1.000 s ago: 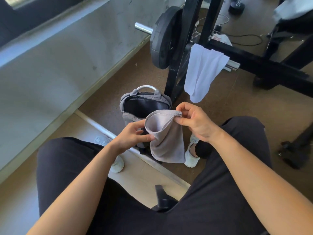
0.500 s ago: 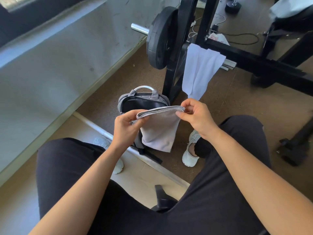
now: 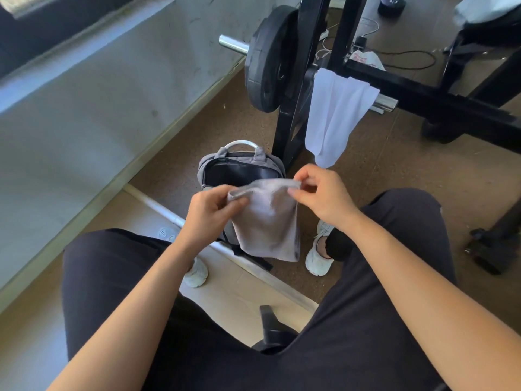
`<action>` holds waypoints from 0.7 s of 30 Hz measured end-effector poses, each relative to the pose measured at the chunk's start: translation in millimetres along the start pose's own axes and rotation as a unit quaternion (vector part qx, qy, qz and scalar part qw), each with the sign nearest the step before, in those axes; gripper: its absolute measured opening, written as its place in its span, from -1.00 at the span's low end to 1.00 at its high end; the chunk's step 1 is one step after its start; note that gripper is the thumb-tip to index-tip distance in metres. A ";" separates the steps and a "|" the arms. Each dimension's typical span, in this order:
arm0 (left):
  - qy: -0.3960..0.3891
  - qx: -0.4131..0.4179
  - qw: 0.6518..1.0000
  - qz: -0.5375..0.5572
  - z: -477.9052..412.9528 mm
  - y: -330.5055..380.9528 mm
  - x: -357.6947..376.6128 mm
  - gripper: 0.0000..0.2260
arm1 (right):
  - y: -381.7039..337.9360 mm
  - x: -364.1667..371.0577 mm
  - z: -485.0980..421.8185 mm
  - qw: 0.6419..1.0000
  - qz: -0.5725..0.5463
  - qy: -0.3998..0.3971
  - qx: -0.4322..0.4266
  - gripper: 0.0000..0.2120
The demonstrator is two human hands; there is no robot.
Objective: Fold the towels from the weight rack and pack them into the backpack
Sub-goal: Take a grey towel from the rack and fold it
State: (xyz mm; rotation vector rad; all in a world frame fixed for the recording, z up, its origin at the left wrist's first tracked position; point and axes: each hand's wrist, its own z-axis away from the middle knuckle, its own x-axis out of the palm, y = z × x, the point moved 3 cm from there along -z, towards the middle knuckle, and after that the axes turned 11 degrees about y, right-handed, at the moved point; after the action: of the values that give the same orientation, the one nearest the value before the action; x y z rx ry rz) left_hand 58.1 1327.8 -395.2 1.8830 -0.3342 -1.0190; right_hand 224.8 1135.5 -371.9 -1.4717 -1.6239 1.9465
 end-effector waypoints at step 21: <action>-0.170 -0.104 0.980 0.005 2.1 -20.4 14.0 -0.65 | 22.3 13.3 -0.5 0.974 0.053 -0.197 0.100 -0.88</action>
State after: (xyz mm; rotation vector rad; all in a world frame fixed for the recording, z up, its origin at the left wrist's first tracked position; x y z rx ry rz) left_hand 61.4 1328.8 -419.7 1.5165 -0.4169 -1.3193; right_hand 228.0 1136.7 -397.6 -1.1697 -1.4515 2.5067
